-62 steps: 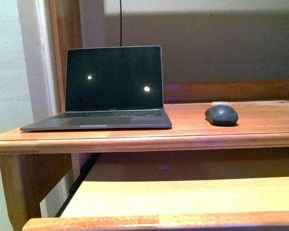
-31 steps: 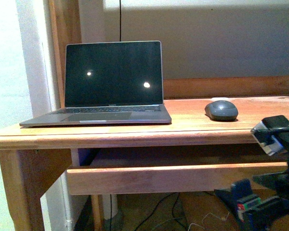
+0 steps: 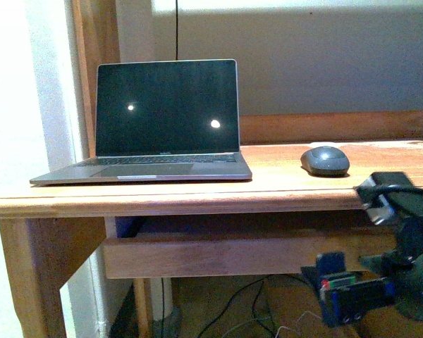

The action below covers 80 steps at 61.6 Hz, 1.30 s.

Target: Place mouse

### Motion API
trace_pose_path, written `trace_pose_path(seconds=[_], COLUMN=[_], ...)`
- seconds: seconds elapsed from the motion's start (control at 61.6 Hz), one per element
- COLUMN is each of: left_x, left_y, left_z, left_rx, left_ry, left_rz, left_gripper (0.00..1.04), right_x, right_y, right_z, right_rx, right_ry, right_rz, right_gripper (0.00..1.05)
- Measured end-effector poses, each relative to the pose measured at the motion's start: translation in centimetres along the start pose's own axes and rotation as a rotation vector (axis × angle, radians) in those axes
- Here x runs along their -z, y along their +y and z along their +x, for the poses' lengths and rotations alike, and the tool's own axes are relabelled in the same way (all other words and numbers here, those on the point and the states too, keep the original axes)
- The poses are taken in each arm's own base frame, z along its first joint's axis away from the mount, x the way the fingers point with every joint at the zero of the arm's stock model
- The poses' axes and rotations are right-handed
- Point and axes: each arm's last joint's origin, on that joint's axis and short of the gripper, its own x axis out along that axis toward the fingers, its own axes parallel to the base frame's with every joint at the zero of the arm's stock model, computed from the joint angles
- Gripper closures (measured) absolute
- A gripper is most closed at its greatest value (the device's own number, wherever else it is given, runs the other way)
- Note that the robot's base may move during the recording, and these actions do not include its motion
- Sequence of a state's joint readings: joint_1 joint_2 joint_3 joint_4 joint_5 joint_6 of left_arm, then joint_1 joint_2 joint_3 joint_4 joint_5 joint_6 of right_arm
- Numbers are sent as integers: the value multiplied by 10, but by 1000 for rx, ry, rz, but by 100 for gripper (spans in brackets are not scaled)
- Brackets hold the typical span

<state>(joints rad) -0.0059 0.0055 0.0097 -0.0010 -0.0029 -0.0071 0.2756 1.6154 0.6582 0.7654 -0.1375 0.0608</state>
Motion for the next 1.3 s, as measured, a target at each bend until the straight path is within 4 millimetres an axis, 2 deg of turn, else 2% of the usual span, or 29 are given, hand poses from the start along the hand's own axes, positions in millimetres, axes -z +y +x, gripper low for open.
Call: trace_pose_path(seconds=[0.146, 0.325, 0.471, 0.617, 0.698, 0.795, 0.909, 1.152, 1.249, 1.298], left_x=[0, 0, 0, 0, 0, 0, 0, 0, 0, 0], left_y=[0, 0, 0, 0, 0, 0, 0, 0, 0, 0], left_z=[0, 0, 0, 0, 0, 0, 0, 0, 0, 0], left_rx=[0, 0, 0, 0, 0, 0, 3, 3, 3, 3], left_ry=[0, 0, 0, 0, 0, 0, 0, 0, 0, 0], left_rz=[0, 0, 0, 0, 0, 0, 0, 0, 0, 0], left_gripper=[8, 8, 8, 8, 8, 8, 8, 8, 8, 8], right_x=[-14, 0, 22, 44, 52, 54, 51, 57, 57, 57], right_y=[-27, -53, -56, -46, -40, -31, -26, -12, -5, -5], right_z=[-46, -114, -168, -200, -208, -211, -213, -215, -218, -218], right_rx=[54, 67, 49, 8, 37, 280, 402, 442, 402, 406], right_ry=[-50, -63, -64, -46, -63, -190, -229, -193, -211, -216], right_rz=[91, 236, 311, 332, 293, 66, -8, -29, -42, -45], right_gripper=[7, 7, 7, 7, 9, 26, 45, 86, 102, 102])
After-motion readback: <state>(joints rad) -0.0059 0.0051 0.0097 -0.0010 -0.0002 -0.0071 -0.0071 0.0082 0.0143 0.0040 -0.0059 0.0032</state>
